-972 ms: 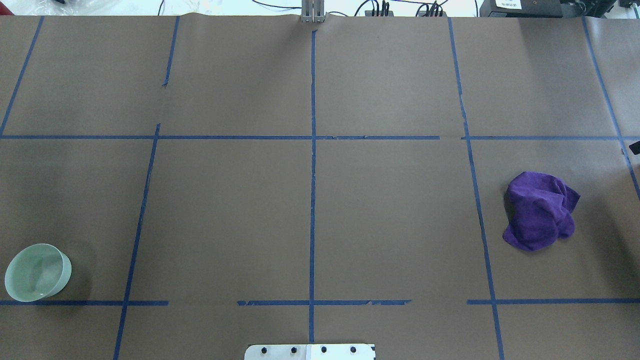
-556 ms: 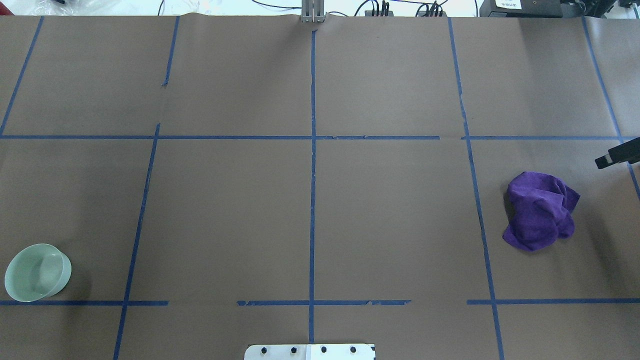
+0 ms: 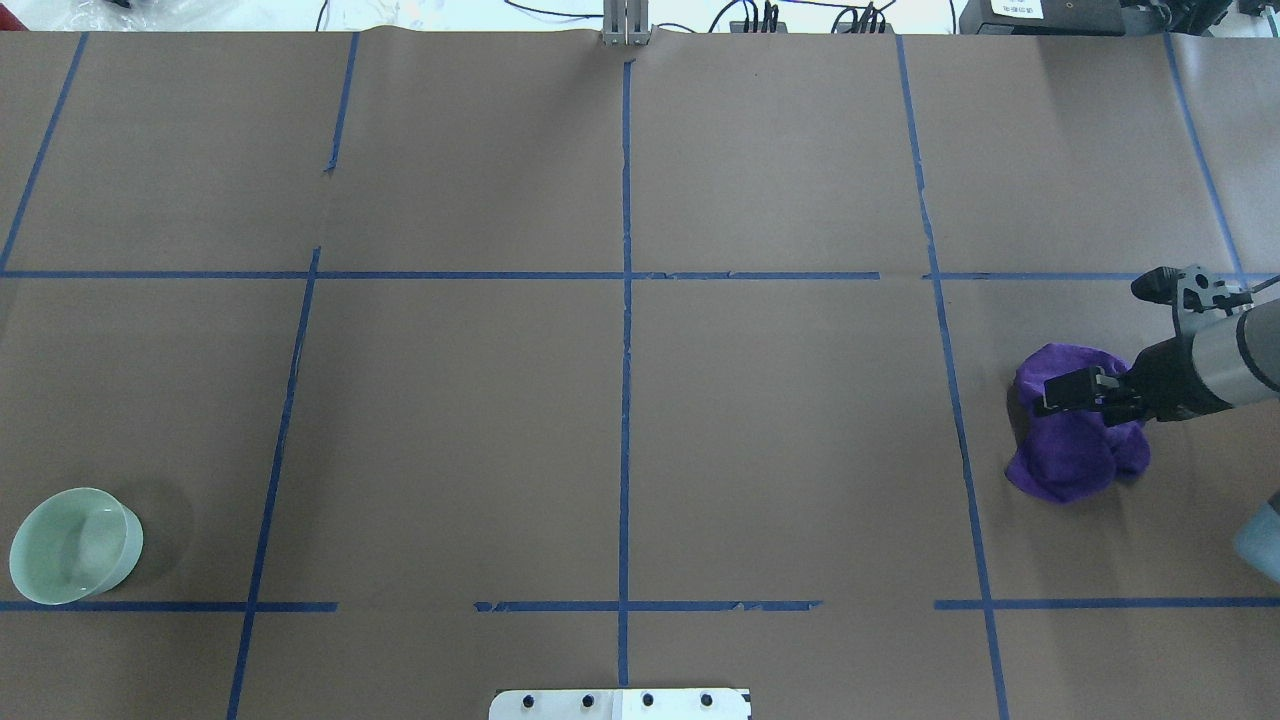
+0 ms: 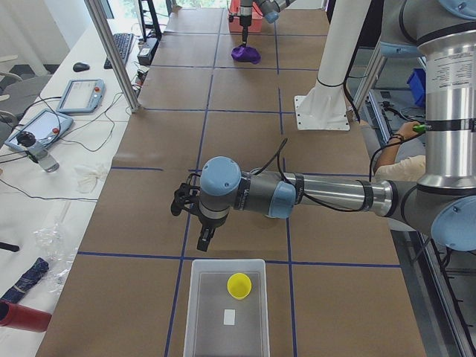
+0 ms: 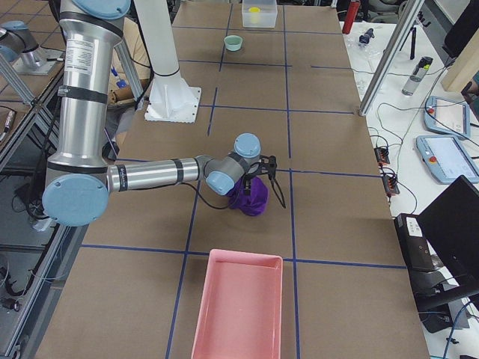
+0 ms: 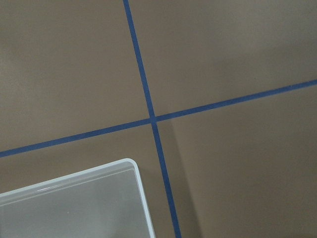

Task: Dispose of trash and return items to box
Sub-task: 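Reach the right gripper down onto the purple cloth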

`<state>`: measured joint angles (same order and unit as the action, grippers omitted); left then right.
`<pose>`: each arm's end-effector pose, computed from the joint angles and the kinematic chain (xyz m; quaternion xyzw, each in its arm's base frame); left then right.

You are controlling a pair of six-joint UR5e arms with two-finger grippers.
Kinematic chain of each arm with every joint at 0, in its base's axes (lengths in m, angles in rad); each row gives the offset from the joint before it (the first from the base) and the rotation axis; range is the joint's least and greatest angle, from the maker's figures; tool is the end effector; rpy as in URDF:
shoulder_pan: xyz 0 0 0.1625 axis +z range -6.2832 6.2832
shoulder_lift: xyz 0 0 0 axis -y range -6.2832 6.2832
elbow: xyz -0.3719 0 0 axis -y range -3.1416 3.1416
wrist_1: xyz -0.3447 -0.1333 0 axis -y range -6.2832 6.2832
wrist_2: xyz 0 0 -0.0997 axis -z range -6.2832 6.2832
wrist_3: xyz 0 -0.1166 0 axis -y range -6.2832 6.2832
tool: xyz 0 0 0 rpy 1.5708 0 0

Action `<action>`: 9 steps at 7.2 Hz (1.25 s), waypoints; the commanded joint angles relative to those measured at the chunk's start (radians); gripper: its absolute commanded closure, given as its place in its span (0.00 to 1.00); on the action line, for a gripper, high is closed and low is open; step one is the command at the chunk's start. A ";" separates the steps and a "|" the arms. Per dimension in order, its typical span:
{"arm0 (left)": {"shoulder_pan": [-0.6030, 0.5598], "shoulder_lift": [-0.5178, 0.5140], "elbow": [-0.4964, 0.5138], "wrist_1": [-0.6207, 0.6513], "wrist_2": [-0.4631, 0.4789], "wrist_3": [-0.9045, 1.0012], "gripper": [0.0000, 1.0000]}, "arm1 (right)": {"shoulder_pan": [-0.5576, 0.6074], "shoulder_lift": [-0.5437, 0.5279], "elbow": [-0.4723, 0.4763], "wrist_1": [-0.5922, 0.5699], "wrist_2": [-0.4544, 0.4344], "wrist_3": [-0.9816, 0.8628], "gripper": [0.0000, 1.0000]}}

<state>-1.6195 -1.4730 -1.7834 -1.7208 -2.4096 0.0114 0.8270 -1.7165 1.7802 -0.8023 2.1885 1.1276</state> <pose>-0.0671 -0.4200 0.5423 0.1327 0.3998 0.0369 0.9062 -0.2410 -0.3591 0.4988 0.0046 -0.4749 0.0456 0.8788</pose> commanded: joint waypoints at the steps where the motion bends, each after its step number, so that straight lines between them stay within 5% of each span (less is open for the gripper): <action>1: 0.007 -0.015 0.007 -0.008 -0.003 -0.036 0.00 | -0.049 -0.018 0.036 0.011 -0.042 0.055 0.03; 2: 0.009 -0.013 0.009 -0.008 -0.003 -0.036 0.00 | -0.049 -0.021 0.033 0.008 -0.049 0.055 0.33; 3: 0.009 -0.013 0.009 -0.008 -0.003 -0.036 0.00 | -0.051 -0.031 0.031 0.003 -0.056 0.054 0.82; 4: 0.009 -0.013 0.007 -0.008 -0.005 -0.036 0.00 | -0.049 -0.044 0.028 0.000 -0.056 0.044 1.00; 8: 0.009 -0.013 0.001 -0.007 -0.029 -0.036 0.00 | -0.034 -0.054 0.022 0.000 -0.043 0.020 1.00; 9: 0.010 -0.015 0.004 -0.005 -0.064 -0.039 0.00 | 0.077 -0.054 0.045 0.002 0.026 -0.018 1.00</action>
<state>-1.6101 -1.4869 -1.7808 -1.7274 -2.4411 -0.0254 0.8181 -1.7693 1.8097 -0.8019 2.1608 1.1437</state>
